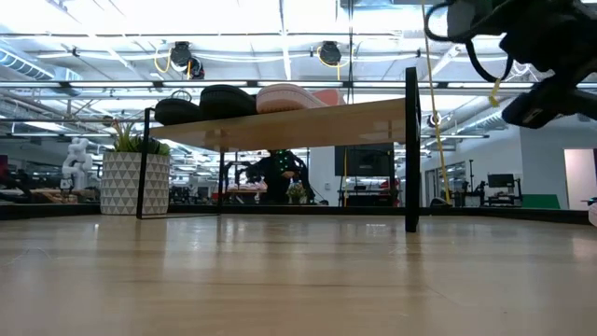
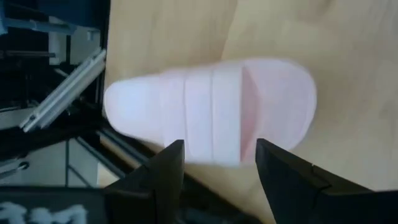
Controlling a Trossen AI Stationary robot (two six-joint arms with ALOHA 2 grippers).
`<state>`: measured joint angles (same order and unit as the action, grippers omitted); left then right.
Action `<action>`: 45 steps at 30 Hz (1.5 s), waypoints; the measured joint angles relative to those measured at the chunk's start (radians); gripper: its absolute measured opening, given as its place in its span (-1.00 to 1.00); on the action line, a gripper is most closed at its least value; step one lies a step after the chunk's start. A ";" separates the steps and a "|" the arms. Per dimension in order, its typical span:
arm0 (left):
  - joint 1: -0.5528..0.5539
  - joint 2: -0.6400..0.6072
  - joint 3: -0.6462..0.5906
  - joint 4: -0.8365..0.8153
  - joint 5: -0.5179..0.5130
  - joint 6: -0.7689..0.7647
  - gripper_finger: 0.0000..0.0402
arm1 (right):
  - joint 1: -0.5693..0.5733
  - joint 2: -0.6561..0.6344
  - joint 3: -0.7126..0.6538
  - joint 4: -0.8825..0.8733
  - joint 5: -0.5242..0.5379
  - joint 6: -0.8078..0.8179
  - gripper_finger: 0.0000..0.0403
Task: Pick and place slides into the shelf
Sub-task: Put the pink slide on the shelf
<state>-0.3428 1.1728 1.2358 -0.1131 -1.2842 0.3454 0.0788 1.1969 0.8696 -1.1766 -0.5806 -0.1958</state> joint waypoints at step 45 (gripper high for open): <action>-0.048 0.000 0.000 0.000 0.000 -0.008 -0.21 | 0.086 0.066 -0.146 0.233 -0.052 0.134 -0.07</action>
<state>-0.3904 1.1732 1.2354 -0.1130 -1.2842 0.3374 0.1649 1.2628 0.7238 -0.9434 -0.6331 -0.0616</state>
